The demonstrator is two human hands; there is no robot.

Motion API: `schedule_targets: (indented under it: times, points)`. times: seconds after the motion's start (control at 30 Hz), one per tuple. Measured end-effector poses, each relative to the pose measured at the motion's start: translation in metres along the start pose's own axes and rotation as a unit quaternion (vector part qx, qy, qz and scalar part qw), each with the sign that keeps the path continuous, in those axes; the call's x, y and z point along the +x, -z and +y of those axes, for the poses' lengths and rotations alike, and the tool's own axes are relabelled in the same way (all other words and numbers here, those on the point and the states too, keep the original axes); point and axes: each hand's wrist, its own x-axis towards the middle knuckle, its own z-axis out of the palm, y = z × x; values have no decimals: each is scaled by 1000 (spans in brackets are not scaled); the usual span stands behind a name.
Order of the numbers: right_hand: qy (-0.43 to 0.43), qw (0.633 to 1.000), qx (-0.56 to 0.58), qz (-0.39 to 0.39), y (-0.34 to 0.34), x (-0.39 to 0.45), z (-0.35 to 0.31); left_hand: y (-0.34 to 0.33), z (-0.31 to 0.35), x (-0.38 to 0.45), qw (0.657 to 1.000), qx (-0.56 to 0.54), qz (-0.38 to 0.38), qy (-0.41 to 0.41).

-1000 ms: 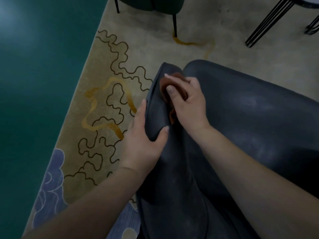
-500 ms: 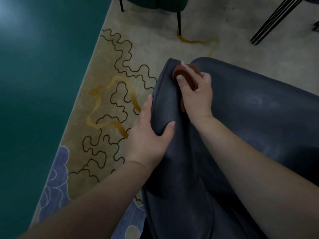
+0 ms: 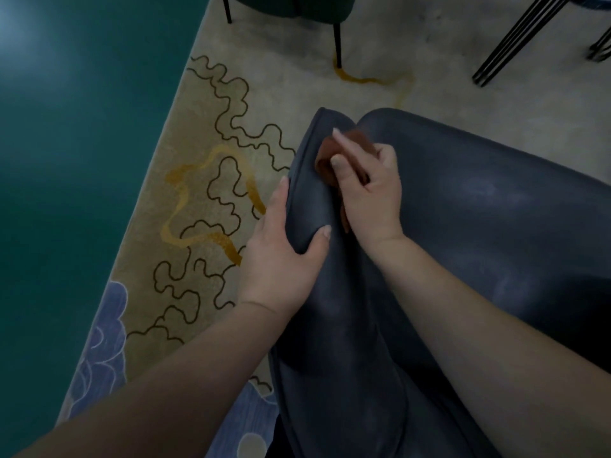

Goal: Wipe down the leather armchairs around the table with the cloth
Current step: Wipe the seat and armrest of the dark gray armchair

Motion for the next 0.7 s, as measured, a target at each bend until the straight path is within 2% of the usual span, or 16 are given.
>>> schedule_targets:
  times: [0.1,0.17,0.33,0.43,0.5,0.6,0.7]
  points:
    - [105,993,-34,-28,6,-28,2,1,0,1,1000,6,1,-5]
    - [120,991,-44,-25,3,-21,4,2,0,2,1000,7,1,-2]
    - [-21,999,-6,35,-9,14,5,1,3,2,1000,19,5,-6]
    - [-49,999,15,16,1,3,5,2,4,1,1000,15,5,-6]
    - [-12,1000,11,-22,10,-31,1,2,3,0,1000,10,8,-6]
    - [103,992,-32,-60,22,-83,0,2,2,0,1000,11,20,-6]
    - [139,986,-61,-64,19,-74,2,2,2,1,999,1,31,8]
